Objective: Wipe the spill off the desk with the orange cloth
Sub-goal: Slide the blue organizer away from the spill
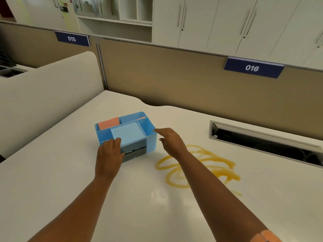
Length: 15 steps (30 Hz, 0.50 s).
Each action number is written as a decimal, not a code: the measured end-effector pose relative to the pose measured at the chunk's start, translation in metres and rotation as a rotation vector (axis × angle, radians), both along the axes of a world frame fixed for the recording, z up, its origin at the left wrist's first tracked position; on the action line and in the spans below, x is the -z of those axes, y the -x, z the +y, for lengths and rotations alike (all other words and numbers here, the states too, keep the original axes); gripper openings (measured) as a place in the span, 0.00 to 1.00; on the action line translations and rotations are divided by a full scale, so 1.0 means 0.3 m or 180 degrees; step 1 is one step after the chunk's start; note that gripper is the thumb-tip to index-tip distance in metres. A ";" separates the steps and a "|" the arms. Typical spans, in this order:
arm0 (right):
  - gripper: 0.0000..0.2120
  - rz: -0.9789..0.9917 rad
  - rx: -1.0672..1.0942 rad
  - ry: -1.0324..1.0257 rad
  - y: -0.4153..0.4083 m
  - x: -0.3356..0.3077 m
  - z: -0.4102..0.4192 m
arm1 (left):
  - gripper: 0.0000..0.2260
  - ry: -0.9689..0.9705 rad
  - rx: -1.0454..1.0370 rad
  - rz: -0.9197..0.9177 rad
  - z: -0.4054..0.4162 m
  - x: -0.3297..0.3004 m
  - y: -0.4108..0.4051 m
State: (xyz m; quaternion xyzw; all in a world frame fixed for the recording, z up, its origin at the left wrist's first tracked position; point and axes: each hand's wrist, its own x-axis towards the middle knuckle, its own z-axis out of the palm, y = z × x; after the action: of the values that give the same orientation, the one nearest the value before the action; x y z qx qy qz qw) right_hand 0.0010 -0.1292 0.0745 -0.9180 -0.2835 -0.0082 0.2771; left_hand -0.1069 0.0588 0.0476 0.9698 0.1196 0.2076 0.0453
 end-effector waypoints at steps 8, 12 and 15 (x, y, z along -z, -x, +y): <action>0.19 -0.0178 0.0905 0.0089 0.062 -0.007 -0.357 | 0.13 -0.0570 0.0294 -0.0868 -0.232 0.010 -0.069; 0.16 -0.0239 0.1336 0.0146 0.120 -0.014 -0.539 | 0.15 -0.0287 0.1011 -0.0373 -0.431 -0.004 -0.095; 0.15 -0.0216 0.1672 0.0141 0.181 -0.017 -0.697 | 0.17 0.0034 0.1641 -0.0133 -0.600 -0.020 -0.097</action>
State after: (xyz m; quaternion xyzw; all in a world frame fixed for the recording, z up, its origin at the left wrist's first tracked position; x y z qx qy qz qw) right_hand -0.0532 -0.3383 0.0796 -0.9651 -0.0448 -0.1044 0.2358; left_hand -0.0777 -0.1211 0.0536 0.9635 -0.1314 0.2085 0.1042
